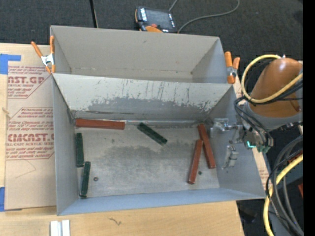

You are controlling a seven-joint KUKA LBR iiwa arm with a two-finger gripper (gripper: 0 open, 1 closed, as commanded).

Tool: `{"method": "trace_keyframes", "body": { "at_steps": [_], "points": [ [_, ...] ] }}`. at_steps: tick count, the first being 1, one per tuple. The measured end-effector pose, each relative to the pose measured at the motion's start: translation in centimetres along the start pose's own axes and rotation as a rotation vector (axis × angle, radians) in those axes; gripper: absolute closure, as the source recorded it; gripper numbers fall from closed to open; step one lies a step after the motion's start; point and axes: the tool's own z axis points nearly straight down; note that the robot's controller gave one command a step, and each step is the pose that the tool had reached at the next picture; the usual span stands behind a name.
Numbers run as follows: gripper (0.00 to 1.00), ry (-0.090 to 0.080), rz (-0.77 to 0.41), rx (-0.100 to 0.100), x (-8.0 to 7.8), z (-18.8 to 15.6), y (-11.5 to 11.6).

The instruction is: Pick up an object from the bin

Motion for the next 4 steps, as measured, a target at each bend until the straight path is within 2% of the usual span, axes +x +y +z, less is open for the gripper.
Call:
{"method": "trace_keyframes", "body": {
  "at_steps": [1,2,3,4],
  "points": [
    [0.0,-0.01,-0.273,0.002,2.9,8.4,0.9],
    [0.0,-0.011,-0.654,0.003,-1.7,6.7,3.7],
    [0.0,-0.018,-0.615,0.001,-6.3,-0.3,11.7],
    [0.0,-0.005,-0.542,0.001,-4.6,8.8,3.1]
  ]
}}
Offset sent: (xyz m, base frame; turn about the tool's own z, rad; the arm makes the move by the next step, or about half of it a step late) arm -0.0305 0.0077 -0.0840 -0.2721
